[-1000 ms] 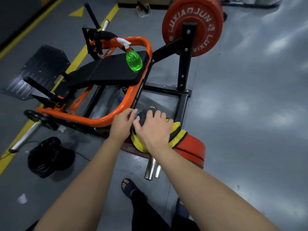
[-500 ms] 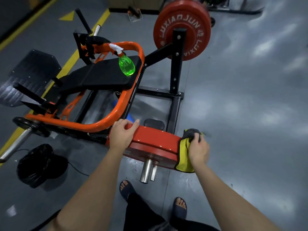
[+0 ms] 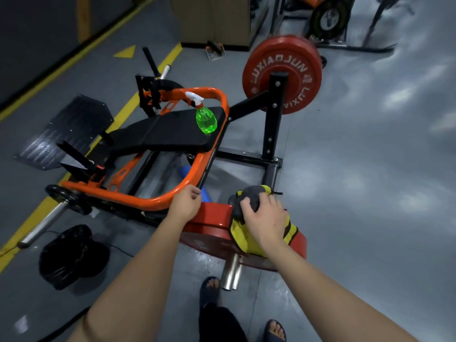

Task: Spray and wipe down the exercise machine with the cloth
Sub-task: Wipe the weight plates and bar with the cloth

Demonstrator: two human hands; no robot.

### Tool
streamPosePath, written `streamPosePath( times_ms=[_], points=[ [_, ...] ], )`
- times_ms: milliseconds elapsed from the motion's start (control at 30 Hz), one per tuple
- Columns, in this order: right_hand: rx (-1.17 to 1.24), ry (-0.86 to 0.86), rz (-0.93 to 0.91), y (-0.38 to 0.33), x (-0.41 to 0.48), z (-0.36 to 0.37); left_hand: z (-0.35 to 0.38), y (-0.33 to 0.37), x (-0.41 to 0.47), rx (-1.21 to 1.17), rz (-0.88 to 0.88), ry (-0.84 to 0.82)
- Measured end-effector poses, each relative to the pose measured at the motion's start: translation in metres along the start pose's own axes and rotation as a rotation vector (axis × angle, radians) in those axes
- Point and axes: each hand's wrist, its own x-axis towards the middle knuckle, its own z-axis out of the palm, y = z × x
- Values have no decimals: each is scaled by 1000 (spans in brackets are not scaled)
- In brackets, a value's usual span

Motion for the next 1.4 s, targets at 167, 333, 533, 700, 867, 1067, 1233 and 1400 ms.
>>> streamPosePath(
  times_ms=[167, 333, 533, 700, 867, 1067, 1233, 1400],
  points=[
    [-224, -197, 22, -51, 15, 13, -41, 9, 35, -310, -35, 69],
    [-201, -433, 129, -79, 50, 18, -51, 13, 90, -534, -46, 112],
    [-134, -361, 246, -119, 86, 50, -67, 46, 158, -575, 19, 68],
    [-15, -258, 368, -143, 130, 66, -70, 68, 242, -535, 25, 49],
    [97, -130, 416, -166, 188, 78, -54, 90, 315, -497, -1, 50],
    [215, -42, 460, -164, 204, 82, -28, 107, 366, -463, -16, 99],
    [256, -24, 508, -143, 185, 81, -22, 120, 366, -546, -51, 178],
    [278, 6, 532, -126, 158, 67, -28, 120, 327, -335, 209, 89]
  ],
)
